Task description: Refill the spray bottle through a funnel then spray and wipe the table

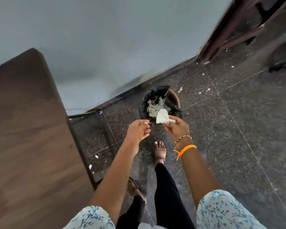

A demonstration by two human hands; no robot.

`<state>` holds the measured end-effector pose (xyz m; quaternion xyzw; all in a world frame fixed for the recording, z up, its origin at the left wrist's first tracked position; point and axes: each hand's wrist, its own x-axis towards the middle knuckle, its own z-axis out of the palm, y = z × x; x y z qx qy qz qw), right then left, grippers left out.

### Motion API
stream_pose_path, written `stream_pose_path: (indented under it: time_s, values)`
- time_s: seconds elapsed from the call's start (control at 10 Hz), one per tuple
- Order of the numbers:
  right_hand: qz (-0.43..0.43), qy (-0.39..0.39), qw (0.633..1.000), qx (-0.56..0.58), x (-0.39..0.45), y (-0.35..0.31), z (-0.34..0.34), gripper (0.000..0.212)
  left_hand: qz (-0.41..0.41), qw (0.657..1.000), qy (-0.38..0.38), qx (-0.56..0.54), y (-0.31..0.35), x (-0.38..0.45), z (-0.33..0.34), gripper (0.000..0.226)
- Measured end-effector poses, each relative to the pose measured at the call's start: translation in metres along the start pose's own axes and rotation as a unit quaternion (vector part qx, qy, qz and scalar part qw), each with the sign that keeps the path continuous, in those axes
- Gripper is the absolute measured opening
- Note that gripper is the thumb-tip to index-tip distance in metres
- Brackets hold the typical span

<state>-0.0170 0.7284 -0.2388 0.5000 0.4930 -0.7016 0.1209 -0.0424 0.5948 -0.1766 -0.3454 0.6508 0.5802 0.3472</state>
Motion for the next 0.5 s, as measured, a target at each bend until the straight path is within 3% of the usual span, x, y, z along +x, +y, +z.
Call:
stream_pose_path:
  time_s: [0.2, 0.3, 0.4, 0.5]
  values:
    - [-0.033, 0.059, 0.976, -0.208, 0.087, 0.019, 0.006, 0.032, -0.033, 0.997, 0.008, 0.064, -0.019, 0.079, 0.016, 0.016]
    - [-0.056, 0.049, 0.965, -0.251, 0.115, 0.021, 0.014, 0.03, -0.046, 0.997, 0.02, 0.061, -0.02, 0.111, 0.026, 0.017]
    - [-0.038, -0.011, 0.968, -0.25, 0.143, 0.029, 0.02, 0.034, -0.044, 0.997, 0.016, 0.056, -0.025, 0.14, 0.032, 0.019]
    - [0.007, -0.004, 0.981, -0.192, 0.159, 0.038, 0.023, 0.038, -0.044, 0.997, 0.017, 0.06, -0.026, 0.158, 0.035, 0.019]
